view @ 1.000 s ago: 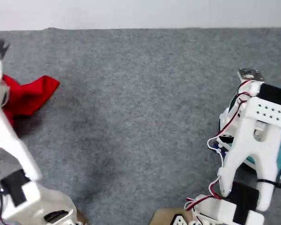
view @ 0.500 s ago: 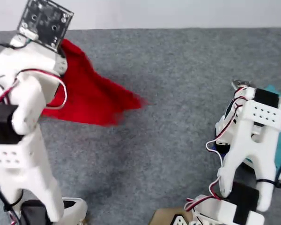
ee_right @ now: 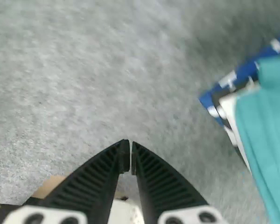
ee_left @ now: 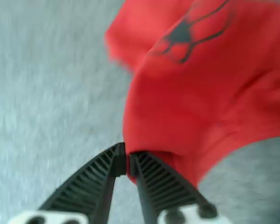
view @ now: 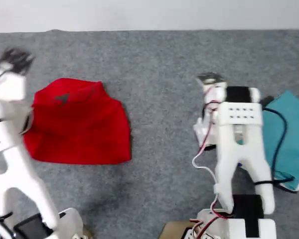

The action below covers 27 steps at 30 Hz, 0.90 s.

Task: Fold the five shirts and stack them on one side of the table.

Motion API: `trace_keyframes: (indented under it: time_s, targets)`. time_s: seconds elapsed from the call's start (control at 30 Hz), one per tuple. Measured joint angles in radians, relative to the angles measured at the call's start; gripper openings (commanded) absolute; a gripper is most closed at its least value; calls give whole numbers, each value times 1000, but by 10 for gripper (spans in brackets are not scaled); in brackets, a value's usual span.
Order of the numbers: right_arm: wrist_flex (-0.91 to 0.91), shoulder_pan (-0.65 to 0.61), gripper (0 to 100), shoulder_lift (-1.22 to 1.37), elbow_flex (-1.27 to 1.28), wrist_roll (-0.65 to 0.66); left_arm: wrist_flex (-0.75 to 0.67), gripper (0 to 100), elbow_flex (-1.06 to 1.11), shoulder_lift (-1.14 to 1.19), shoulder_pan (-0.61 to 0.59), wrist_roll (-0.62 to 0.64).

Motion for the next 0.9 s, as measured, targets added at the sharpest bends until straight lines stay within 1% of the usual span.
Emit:
trace_keyframes:
  time_s: [0.17, 0.23, 0.3, 0.37, 0.5, 0.6, 0.7, 0.77, 0.9]
  targets:
    - [-77, -77, 13, 0, 0, 0, -282, 5, 213, 0, -245, -126]
    - [-104, -98, 14, 0, 0, 0, -373, 5, 276, 0, -310, -167]
    - [-127, -129, 14, 0, 0, 0, -427, 6, 324, 0, -348, -190]
    - [-146, -175, 15, 0, 0, 0, -456, 21, 358, 0, -362, -198]
    - [-149, -290, 23, 68, -28, 0, -473, 100, 402, 0, -364, -201]
    - [-124, -382, 105, 150, -118, 0, -477, 131, 423, 0, -365, -204]
    - [-52, -468, 193, 259, -250, -2, -480, 131, 443, 0, -368, -204]
    - [-3, -522, 205, 336, -345, -28, -500, 131, 468, 0, -373, -201]
    - [52, -611, 204, 477, -534, -149, -565, 131, 535, 0, -399, -204]
